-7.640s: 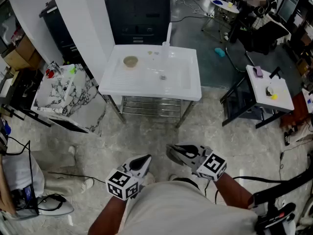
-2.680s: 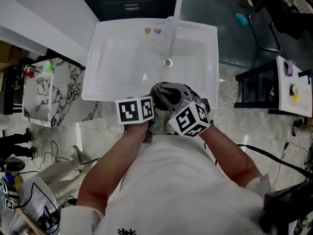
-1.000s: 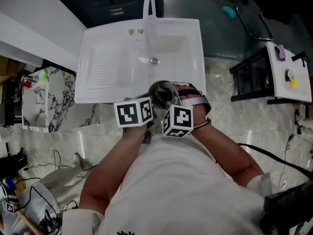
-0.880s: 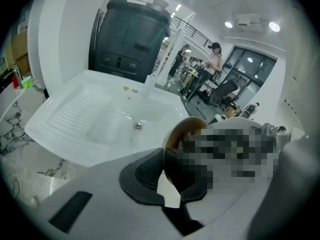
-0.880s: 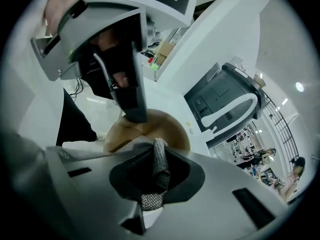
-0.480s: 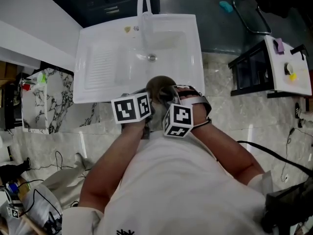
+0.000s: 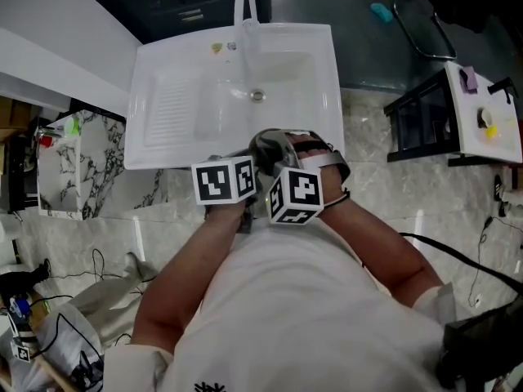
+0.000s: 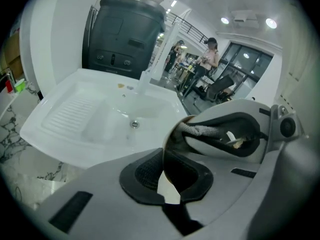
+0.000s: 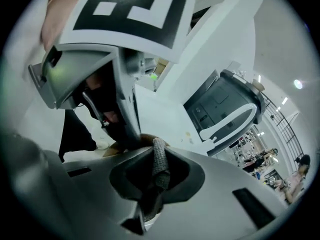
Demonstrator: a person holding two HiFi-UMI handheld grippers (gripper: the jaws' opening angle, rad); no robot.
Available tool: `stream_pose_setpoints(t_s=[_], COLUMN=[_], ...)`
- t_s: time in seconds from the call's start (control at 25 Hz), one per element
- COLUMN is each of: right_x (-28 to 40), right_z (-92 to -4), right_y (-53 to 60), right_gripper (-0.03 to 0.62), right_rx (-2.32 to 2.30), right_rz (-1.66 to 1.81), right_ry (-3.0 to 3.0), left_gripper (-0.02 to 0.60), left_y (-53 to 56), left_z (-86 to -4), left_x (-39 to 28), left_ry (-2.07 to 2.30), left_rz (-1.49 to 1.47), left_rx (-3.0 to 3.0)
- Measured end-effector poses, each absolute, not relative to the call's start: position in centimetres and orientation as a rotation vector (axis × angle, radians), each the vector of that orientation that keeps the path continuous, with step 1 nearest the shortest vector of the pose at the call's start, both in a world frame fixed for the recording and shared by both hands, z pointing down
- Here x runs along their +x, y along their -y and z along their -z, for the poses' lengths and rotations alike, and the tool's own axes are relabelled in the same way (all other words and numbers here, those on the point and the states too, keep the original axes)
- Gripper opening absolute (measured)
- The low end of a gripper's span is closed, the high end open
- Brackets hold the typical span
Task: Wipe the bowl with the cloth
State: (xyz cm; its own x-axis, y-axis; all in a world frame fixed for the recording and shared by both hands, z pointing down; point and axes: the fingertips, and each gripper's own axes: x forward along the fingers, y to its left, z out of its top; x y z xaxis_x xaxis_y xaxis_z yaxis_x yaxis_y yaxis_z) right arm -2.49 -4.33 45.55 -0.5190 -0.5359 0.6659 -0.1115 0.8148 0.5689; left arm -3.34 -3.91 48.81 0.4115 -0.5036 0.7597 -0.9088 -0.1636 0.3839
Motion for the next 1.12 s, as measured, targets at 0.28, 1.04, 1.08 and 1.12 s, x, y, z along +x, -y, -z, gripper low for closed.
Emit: stream_pose_setpoints(t_s=[0.28,1.04,1.08,1.12], right_x=[-0.6,-1.9,-2.0,-2.0], right_z=[-46.7,-47.6,-47.2,-46.8], right_y=[5.1,4.4,4.7,5.1], right_gripper=[0.032,0.032,0.032,0.032], right_rx=[0.504,0.398,0.413,0.427], right_rz=[0.588,0.570,0.586,0.597], right_ry=[1.971,2.008,2.014,2.018], left_gripper=[0.020,0.020,0.020,0.020], left_y=[4.2,5.1,5.0,5.0], left_z=[-48.8,-49.1,-49.2,-49.2], left_x=[-4.3,-2.7,-2.6,-2.5], left_ry=[1.255,1.211,1.203,1.199], left_rz=[-0.598,-0.604,-0.608,-0.610], left_rx=[1.801,1.809,1.811,1.814])
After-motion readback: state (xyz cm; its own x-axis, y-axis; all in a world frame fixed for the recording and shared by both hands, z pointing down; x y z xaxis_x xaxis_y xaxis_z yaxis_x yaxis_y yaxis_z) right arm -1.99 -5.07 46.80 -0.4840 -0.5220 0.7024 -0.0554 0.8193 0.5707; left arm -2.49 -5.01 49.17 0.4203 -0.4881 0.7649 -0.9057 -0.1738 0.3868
